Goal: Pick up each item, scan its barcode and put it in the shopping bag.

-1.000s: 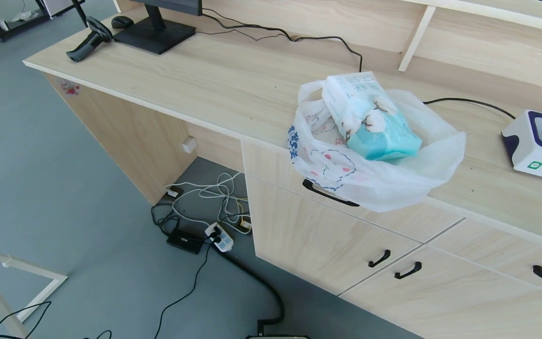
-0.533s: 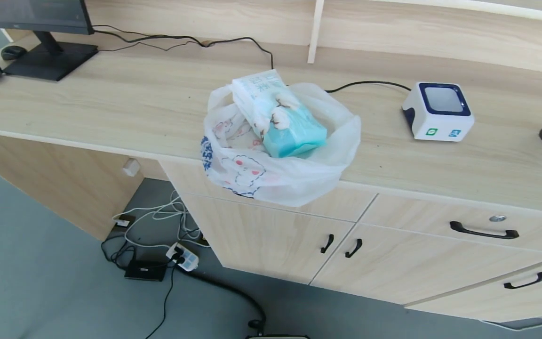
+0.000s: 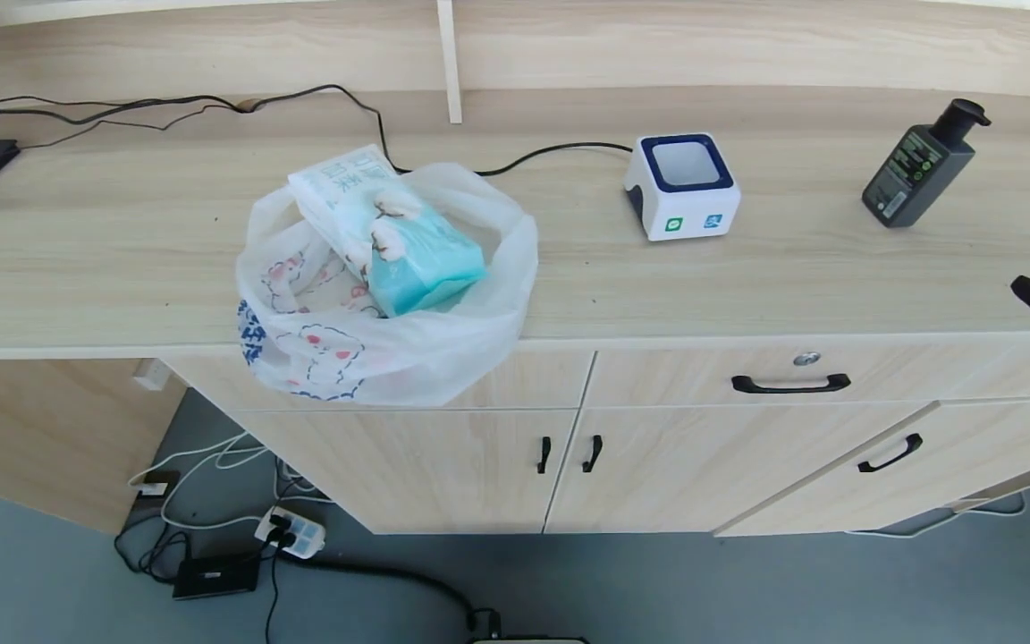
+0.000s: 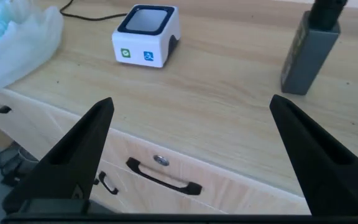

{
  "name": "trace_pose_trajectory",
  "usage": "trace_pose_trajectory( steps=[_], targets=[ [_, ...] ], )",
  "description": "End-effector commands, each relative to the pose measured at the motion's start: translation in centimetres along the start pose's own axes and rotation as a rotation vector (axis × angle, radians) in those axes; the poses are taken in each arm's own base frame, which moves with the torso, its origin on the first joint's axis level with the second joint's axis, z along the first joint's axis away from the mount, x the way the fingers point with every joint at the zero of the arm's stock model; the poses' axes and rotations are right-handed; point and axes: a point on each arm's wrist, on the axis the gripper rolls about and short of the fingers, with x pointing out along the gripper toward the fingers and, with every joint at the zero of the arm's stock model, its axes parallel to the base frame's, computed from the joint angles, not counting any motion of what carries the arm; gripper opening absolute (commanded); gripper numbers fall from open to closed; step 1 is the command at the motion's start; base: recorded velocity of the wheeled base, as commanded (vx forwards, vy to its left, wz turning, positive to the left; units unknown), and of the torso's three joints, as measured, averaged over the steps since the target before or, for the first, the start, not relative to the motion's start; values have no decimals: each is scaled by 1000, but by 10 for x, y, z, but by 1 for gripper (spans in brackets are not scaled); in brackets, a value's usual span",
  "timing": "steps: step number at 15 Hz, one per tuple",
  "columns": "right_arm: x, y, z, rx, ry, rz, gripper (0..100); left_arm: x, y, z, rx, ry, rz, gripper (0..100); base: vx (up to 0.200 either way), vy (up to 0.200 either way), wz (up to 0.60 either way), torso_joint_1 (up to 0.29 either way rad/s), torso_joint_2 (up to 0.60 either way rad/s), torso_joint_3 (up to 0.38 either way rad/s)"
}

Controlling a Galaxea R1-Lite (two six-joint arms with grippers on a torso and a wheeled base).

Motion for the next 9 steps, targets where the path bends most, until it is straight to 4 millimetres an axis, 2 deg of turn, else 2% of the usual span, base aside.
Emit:
trace_pose_trajectory(
  steps=[1, 3, 4, 5, 7, 9],
  targets=[
    [20, 28, -4, 52, -31, 5, 100, 0, 0, 0, 1, 0, 1, 100, 0, 0, 0, 0, 0, 0],
    [28, 17, -16, 59, -13, -151, 100, 0, 0, 0, 1, -2, 1, 100, 0, 0, 0, 0, 0, 0],
    [26, 9, -20, 58, -4, -225, 100, 0, 0, 0, 1, -2, 1, 100, 0, 0, 0, 0, 0, 0],
    [25, 3, -21, 51, -1, -262, 100, 0, 0, 0, -1, 0, 1, 100, 0, 0, 0, 0, 0, 0],
    [35, -9, -23, 9, -2, -278, 100, 0, 0, 0, -1, 1, 1, 100, 0, 0, 0, 0, 0, 0],
    [45, -26, -24, -33, -12, -298, 100, 0, 0, 0, 1, 1, 1, 100, 200, 0, 0, -5, 2, 2]
  ],
)
